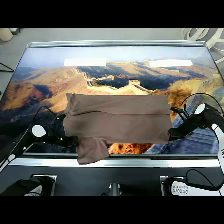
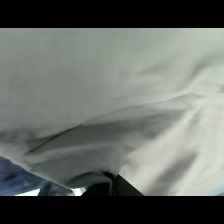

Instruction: Fold the shirts.

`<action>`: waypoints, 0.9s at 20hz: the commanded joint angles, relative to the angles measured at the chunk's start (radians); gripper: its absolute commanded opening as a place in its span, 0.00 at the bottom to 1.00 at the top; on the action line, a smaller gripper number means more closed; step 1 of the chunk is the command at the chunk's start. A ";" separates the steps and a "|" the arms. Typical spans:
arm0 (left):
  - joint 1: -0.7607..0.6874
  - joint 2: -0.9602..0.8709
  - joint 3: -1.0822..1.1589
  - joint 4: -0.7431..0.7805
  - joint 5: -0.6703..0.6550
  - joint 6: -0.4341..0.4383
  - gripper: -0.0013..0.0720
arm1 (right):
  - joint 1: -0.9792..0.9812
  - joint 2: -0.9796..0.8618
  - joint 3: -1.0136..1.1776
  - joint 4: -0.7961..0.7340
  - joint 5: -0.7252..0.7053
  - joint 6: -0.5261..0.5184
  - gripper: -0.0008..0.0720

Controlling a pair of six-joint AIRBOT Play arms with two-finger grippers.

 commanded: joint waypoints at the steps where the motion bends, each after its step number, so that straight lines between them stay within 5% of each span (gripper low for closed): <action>1: 0.019 0.032 0.063 0.023 -0.021 0.042 0.05 | 0.000 0.037 0.028 0.031 -0.004 -0.042 0.04; 8: 0.178 0.000 0.489 0.162 -0.087 0.044 0.04 | 0.028 0.096 0.352 0.068 -0.161 -0.072 0.04; 13: 0.214 -0.296 0.750 0.155 -0.090 0.047 0.05 | 0.172 -0.025 0.413 -0.072 -0.363 -0.010 0.04; 18: 0.211 -0.576 0.934 0.109 -0.156 0.047 0.05 | 0.174 -0.189 0.413 -0.027 -0.436 0.124 0.04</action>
